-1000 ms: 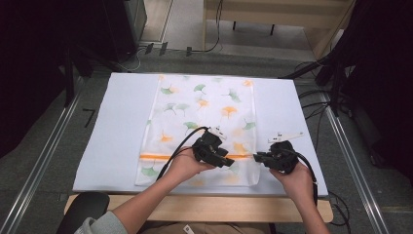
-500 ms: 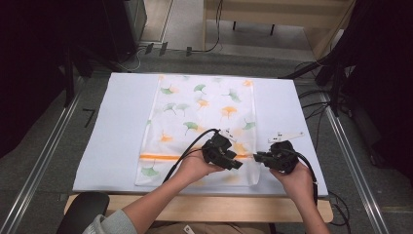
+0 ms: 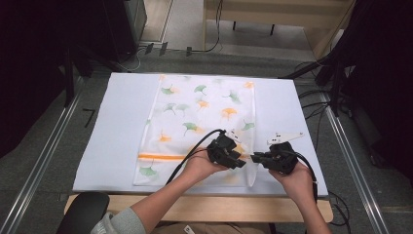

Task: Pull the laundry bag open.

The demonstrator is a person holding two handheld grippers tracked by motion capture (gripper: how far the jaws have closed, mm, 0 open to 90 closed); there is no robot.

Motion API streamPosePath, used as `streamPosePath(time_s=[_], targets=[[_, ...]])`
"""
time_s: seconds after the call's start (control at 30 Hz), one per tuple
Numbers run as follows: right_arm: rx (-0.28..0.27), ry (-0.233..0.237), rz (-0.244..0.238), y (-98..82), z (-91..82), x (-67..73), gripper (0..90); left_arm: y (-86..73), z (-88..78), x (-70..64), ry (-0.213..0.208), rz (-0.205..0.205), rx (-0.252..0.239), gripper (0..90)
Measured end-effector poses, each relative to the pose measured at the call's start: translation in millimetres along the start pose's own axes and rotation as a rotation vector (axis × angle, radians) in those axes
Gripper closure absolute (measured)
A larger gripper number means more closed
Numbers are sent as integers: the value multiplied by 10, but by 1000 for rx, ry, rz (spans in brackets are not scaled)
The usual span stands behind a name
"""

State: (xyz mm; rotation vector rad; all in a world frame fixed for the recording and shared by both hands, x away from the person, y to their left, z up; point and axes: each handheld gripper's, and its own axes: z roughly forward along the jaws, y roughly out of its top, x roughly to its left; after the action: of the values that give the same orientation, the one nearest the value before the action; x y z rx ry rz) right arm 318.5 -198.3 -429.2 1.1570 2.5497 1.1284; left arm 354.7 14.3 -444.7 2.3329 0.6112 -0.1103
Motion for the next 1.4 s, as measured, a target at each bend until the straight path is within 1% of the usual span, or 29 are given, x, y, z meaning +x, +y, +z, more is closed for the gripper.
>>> streamPosePath(time_s=[0.07, 0.13, 0.17, 0.27, 0.3, 0.37, 0.4, 0.47, 0.5, 0.53, 0.63, 0.67, 0.77, 0.83, 0.87, 0.9, 0.93, 0.97, 1.0, 1.07, 1.1, 1.13, 1.27, 1.37, 1.4], targets=[[-1, 3, -1, 3, -2, 7, 838, -2, 11, 12, -6, -3, -7, 595], [-3, 12, -7, 11, -3, 16, 838, -4, 21, 19, -9, 0, -4, 593], [-3, 8, -11, 13, -2, 21, 838, -4, 25, 16, -9, -3, -1, 590], [-3, 0, -2, 19, -4, 22, 838, 0, 25, -13, -39, -16, 0, 595], [-8, 2, 1, 19, -7, 13, 838, 0, 28, -27, -45, -9, 0, 604], [-13, 7, 5, 15, -20, -1, 838, 1, 39, -55, -31, -4, 9, 612], [-13, 9, 6, 16, -22, 4, 838, 4, 44, -48, -24, 1, 9, 611], [-11, 9, -2, 19, -22, 15, 838, 1, 42, -25, -18, -12, 1, 608], [-11, 9, -2, 19, -22, 15, 838, 2, 35, -14, -10, -13, 5, 608], [-9, 17, -6, 23, -17, 25, 839, 1, 33, -2, -11, -12, -1, 595], [-7, 22, -5, 26, -14, 34, 840, 5, 27, 5, -18, -5, -11, 591], [-7, 25, -7, 28, -14, 35, 840, 3, 33, 9, -32, -10, -21, 591], [-2, 21, -13, 25, -8, 33, 840, 3, 48, 16, -61, -18, -25, 601], [9, 16, -13, 21, -1, 30, 840, 3, 58, -4, -71, -14, -26, 625], [9, 16, -14, 22, 5, 30, 839, 10, 59, -23, -80, -12, -23, 661], [9, 16, -14, 22, 5, 30, 839, 10, 59, -23, -80, -12, -23, 680], [7, 17, -13, 23, 4, 31, 839, 13, 62, -36, -91, -18, -31, 680], [4, 19, -12, 25, 5, 32, 839, 17, 57, -44, -94, -17, -32, 712], [6, 16, -15, 25, 6, 35, 839, 24, 57, -48, -88, -15, -27, 728], [6, 17, -13, 25, 6, 35, 840, 32, 70, -44, -89, -34, -27, 736], [9, 18, -9, 25, 4, 38, 840, 34, 69, -35, -85, -36, -26, 752], [6, 22, -13, 26, 3, 37, 840, 35, 69, -29, -85, -37, -26, 776], [4, 22, -14, 28, 1, 39, 840, 35, 73, -25, -73, -31, -30, 810], [3, 22, -9, 32, 1, 45, 840, 38, 77, -23, -71, -45, -31, 831], [3, 23, -8, 33, 1, 48, 840, 38, 80, -25, -75, -55, -34, 836]])
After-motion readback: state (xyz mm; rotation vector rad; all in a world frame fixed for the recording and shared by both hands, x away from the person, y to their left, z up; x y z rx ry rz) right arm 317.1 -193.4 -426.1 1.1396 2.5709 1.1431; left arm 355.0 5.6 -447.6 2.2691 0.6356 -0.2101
